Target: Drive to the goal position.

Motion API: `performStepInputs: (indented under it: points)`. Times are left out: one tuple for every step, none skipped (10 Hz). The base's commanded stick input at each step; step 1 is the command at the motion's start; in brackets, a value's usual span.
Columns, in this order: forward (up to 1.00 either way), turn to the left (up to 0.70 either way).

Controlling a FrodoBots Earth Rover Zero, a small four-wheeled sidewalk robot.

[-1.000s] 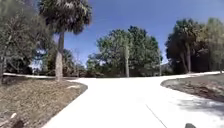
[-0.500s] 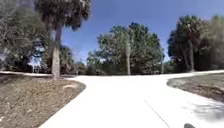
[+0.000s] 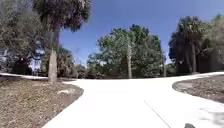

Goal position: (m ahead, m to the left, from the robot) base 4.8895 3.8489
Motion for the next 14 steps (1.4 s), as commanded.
performStepInputs:
  points:
    - [0.70,0.00]
    - [0.70,0.00]
    - [0.70,0.00]
    - [0.70,0.00]
    - [0.70,0.00]
    - [0.70,0.00]
    - [0.70,0.00]
    - [0.70,0.00]
    - [0.70,0.00]
    - [0.70,0.00]
    - [0.70,0.00]
    - [0.70,0.00]
    - [0.70,0.00]
    - [0.70,0.00]
